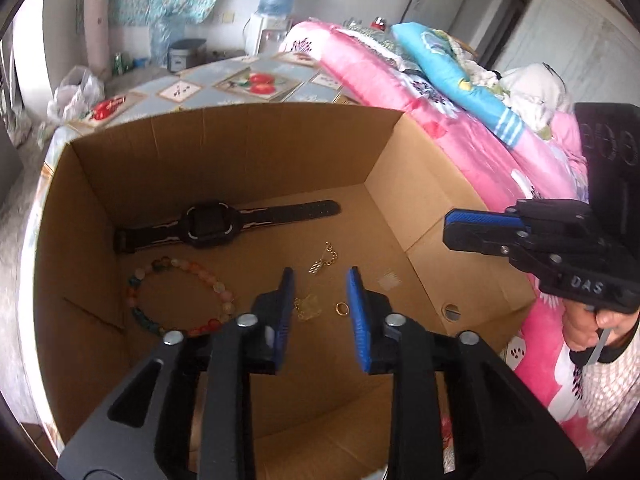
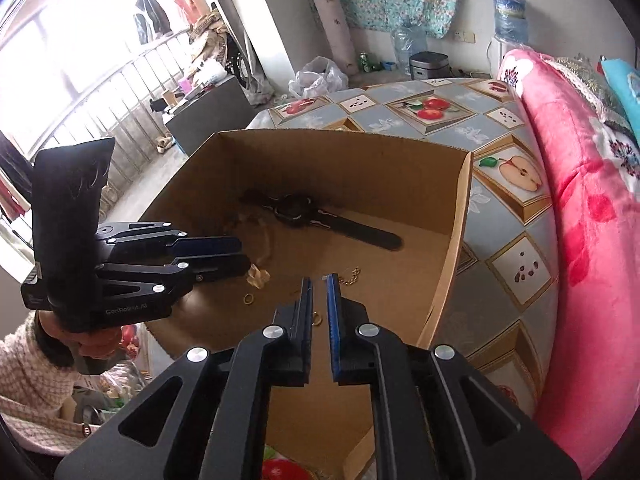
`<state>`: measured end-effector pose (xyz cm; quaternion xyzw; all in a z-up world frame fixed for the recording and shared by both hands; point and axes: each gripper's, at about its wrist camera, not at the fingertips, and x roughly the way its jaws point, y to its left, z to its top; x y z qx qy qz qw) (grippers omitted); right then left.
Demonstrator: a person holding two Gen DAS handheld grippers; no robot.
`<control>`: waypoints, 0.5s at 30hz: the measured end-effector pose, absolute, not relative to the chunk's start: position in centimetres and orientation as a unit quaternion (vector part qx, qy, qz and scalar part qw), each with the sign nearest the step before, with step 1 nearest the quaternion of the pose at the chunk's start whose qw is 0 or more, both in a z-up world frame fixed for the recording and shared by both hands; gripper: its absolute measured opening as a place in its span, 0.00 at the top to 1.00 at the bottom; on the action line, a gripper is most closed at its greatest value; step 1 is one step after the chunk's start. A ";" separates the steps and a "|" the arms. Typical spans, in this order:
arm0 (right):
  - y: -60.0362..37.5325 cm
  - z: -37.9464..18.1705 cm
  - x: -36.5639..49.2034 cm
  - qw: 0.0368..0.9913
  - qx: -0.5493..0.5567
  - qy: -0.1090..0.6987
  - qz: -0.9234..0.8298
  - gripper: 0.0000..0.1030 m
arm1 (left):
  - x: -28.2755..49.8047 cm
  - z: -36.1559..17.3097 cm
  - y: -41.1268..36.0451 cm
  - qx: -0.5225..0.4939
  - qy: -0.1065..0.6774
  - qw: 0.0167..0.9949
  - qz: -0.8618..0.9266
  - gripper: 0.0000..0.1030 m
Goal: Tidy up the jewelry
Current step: 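Carry the gold charm over the box and open the right tool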
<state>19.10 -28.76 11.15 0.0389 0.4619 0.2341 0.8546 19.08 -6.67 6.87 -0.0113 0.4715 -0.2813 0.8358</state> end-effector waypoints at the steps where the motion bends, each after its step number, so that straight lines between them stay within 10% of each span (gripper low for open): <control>1: -28.9 11.2 19.2 0.856 0.042 0.458 0.235 0.83 | 19.4 6.6 -6.5 -0.015 0.472 0.836 -0.280 0.68; 15: -31.1 13.0 16.3 0.879 0.089 0.399 0.246 0.74 | 17.0 9.6 -2.9 -0.050 0.397 0.872 -0.280 0.53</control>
